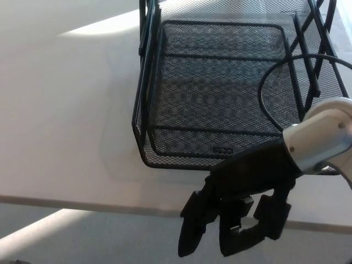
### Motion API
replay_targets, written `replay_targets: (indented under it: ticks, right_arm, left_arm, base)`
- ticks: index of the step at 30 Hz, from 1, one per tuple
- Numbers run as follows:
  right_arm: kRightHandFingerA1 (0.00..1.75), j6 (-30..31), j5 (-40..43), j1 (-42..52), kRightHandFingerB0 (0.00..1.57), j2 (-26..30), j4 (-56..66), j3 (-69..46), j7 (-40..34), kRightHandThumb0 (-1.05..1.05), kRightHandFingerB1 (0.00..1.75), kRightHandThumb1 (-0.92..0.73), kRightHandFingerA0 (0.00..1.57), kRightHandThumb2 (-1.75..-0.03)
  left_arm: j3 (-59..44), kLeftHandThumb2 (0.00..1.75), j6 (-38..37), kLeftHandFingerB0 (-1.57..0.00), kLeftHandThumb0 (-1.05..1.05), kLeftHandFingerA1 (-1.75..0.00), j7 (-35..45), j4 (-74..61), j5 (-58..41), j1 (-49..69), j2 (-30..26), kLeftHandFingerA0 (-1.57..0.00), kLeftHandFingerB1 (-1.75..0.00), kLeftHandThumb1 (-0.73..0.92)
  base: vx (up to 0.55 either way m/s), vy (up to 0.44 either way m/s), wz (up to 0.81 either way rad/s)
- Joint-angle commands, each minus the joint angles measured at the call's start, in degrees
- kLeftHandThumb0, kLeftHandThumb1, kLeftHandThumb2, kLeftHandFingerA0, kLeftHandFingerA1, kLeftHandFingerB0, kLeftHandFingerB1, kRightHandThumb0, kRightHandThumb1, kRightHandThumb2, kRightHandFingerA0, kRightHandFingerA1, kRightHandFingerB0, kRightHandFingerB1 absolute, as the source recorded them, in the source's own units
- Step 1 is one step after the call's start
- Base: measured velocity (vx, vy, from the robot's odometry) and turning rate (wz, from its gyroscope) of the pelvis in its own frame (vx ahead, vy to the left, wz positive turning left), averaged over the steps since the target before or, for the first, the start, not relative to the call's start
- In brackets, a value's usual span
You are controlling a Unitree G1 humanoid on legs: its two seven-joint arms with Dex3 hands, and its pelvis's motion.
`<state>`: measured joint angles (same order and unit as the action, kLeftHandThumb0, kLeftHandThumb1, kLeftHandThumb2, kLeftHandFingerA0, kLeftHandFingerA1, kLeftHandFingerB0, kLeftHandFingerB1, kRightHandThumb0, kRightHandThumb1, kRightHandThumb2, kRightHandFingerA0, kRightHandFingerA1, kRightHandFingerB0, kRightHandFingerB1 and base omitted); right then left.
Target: A balck drawer is kept on the middle of the table and the robot uses its right hand to push it back away from the robot
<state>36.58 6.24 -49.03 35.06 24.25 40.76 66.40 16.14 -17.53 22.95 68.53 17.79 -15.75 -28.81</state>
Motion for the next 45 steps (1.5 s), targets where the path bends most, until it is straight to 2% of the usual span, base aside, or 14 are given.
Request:
replay_targets:
  ticks: [1,7,14,33,34,36,37,42,45]
  right_arm:
    - [0.44,-0.84,-2.64,2.22,0.38,-1.24,-2.86,2.75,-0.03,-0.48,0.36,-0.76,0.55,-0.63]
    - [0.44,-1.71,-5.67,1.54,0.37,-2.16,-6.27,6.09,0.74,-0.48,0.36,-0.76,0.55,-0.63]
    - [0.46,-4.35,-7.36,-3.35,0.40,-2.77,-11.58,4.33,2.06,-0.47,0.38,-0.81,0.53,-0.64]
    - [0.47,-9.16,-9.86,-14.41,0.39,-7.22,-27.82,-0.53,5.11,-0.46,0.38,-0.75,0.58,-0.62]
    - [0.58,-9.42,-10.42,-15.06,0.35,-7.75,-30.16,-0.56,4.98,-0.51,0.50,-0.63,0.53,-0.89]
    - [0.58,-10.01,-10.88,-15.27,0.35,-8.10,-31.44,-0.62,5.06,-0.51,0.50,-0.63,0.53,-0.89]
    - [0.47,-10.77,-11.34,-15.51,0.39,-8.51,-33.49,-0.63,4.72,-0.45,0.38,-0.76,0.59,-0.62]
    - [0.46,-13.61,-13.31,-16.51,0.41,-10.45,-41.28,-1.12,3.45,-0.46,0.38,-0.74,0.60,-0.62]
    - [0.47,-15.12,-14.37,-17.23,0.40,-11.85,-46.19,-1.58,2.42,-0.47,0.38,-0.73,0.60,-0.62]
  left_arm:
    - [-0.17,0.63,-0.67,-0.35,-0.56,-0.39,-0.09,0.44,0.69,0.13,-1.10,-0.51,-0.33,0.75]
    - [-0.66,0.62,-1.07,-0.34,-0.55,-0.39,0.26,0.49,0.13,0.61,-1.21,-0.50,-0.33,0.74]
    - [-0.49,0.63,-0.52,-0.35,-0.56,-0.39,0.49,0.21,0.53,0.42,-1.33,-0.51,-0.33,0.75]
    - [-0.92,0.63,-0.90,-0.36,-0.55,-0.39,0.51,0.28,0.49,0.58,-1.21,-0.51,-0.33,0.74]
    - [-0.95,0.63,-0.97,-0.35,-0.56,-0.39,0.58,0.33,0.46,0.52,-1.21,-0.50,-0.33,0.75]
    - [-0.88,0.63,-0.98,-0.35,-0.56,-0.39,0.56,0.32,0.55,0.56,-1.22,-0.50,-0.33,0.75]
    - [-0.80,0.63,-1.07,-0.36,-0.56,-0.39,0.29,0.38,0.68,0.59,-1.17,-0.51,-0.33,0.75]
    - [-1.00,0.63,-0.74,-0.33,-0.57,-0.40,0.52,0.59,0.43,0.52,-1.04,-0.48,-0.33,0.71]
    - [-1.05,0.63,-0.67,-0.35,-0.56,-0.39,0.10,0.70,0.53,0.62,-1.04,-0.51,-0.33,0.74]
  base:
    - [0.00,0.000,0.00]
    - [0.00,0.000,0.00]
    - [0.00,0.000,0.00]
    - [0.00,0.000,0.00]
    - [0.00,0.000,0.00]
    - [0.00,0.000,0.00]
    - [0.00,0.000,0.00]
    - [0.00,0.000,0.00]
    - [0.00,0.000,0.00]
